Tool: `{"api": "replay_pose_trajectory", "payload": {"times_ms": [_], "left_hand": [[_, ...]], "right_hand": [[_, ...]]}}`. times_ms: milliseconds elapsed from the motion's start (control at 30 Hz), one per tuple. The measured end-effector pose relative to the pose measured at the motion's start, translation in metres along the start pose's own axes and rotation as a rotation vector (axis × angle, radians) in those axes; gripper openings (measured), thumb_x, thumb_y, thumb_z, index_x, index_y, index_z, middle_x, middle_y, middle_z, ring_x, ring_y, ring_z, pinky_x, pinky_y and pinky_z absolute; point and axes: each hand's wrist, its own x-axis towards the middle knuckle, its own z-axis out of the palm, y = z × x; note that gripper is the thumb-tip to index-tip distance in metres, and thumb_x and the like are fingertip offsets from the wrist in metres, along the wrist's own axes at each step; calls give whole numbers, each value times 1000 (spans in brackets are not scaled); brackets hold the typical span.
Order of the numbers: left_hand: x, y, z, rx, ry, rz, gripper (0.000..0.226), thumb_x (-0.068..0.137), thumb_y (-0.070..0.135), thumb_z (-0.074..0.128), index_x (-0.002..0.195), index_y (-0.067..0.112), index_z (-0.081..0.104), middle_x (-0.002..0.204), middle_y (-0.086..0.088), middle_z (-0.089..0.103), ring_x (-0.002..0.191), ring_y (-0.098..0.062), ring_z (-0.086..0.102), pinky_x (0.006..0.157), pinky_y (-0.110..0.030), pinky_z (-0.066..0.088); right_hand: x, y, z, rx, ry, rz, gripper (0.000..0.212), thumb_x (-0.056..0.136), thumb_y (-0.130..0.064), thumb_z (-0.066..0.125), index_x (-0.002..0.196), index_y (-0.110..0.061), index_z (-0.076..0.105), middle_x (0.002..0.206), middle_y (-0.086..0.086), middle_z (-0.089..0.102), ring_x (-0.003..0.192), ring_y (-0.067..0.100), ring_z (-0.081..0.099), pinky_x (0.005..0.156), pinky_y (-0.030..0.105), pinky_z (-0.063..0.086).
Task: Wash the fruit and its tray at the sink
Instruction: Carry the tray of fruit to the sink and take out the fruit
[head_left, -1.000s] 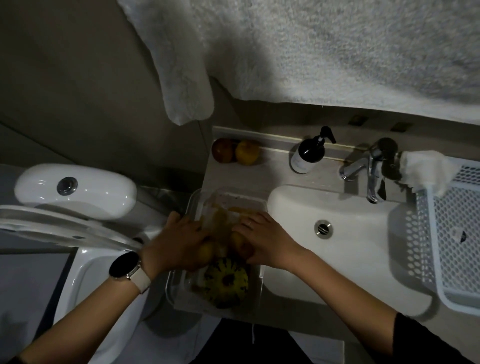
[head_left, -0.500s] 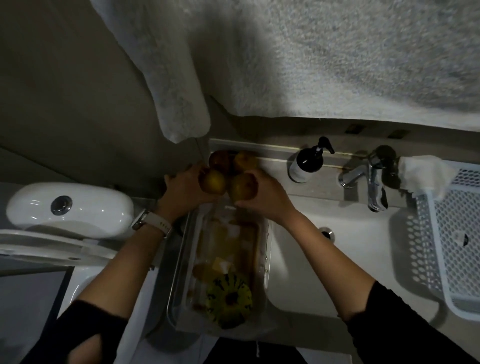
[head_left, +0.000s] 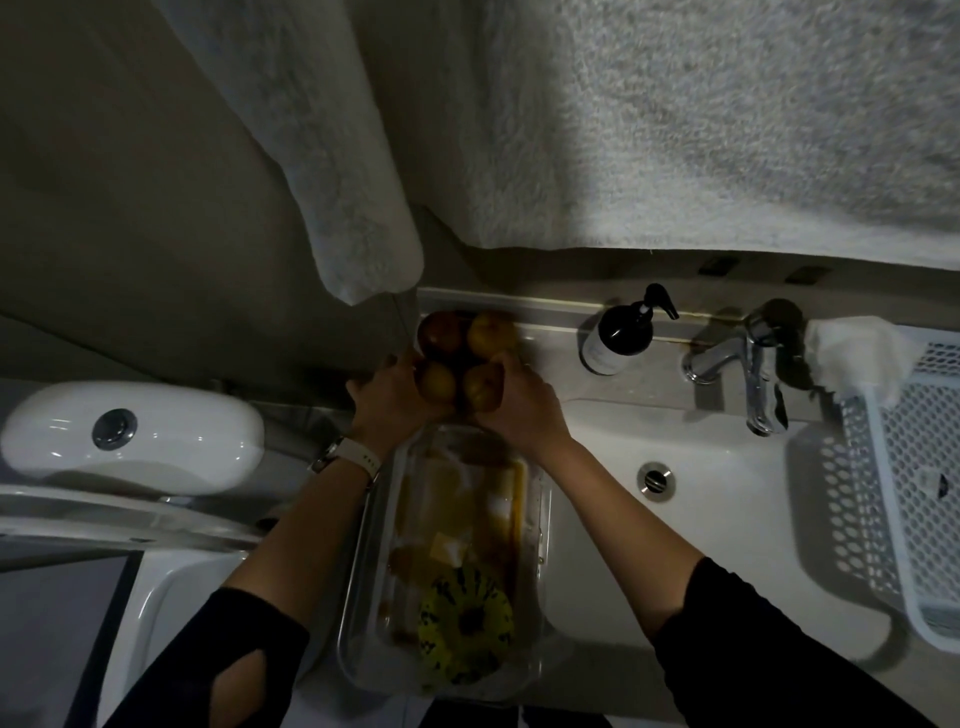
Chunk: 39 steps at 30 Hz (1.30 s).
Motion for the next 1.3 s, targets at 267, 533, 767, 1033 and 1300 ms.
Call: {"api": "replay_pose_trajectory", "payload": {"times_ms": [267, 533, 767, 1033, 1300], "left_hand": [[0, -7, 3, -15, -41, -34, 96, 55, 71, 71, 136, 28, 43, 133, -5, 53, 123, -30, 50, 104, -64, 27], [-8, -21, 8, 6, 35, -13, 82, 69, 64, 73, 137, 30, 42, 134, -2, 54, 124, -28, 49, 104, -59, 23], [-49, -6, -15, -116, 231, 130, 69, 71, 63, 62, 123, 17, 59, 116, -5, 59, 105, -28, 58, 93, -49, 42], [-135, -2, -7, -177, -427, 294, 67, 70, 46, 82, 129, 28, 55, 129, 14, 52, 118, -5, 52, 101, -19, 42], [-176, -25, 39, 121, -636, 206, 107, 46, 78, 70, 140, 50, 27, 144, 17, 32, 135, -11, 27, 110, -34, 34]], "right_hand": [[-2, -2, 3, -8, -5, 48, 87, 68, -53, 77, 135, -20, 34, 122, 12, 56, 107, 35, 56, 88, 41, 43], [-11, 3, -6, 28, 21, 62, 86, 70, -52, 77, 138, -25, 32, 133, 7, 52, 117, 31, 54, 96, 46, 47], [-40, 5, -30, 100, 126, -28, 61, 80, -42, 73, 131, -20, 48, 125, 0, 55, 112, 21, 55, 85, 34, 49], [-80, 30, -35, 159, 184, -108, 38, 82, -26, 73, 117, -19, 58, 114, -3, 61, 103, 17, 56, 82, 28, 47], [-48, 59, -63, 243, 442, 65, 30, 83, -22, 72, 99, -26, 48, 97, -5, 57, 89, 18, 56, 66, 29, 42]]}}
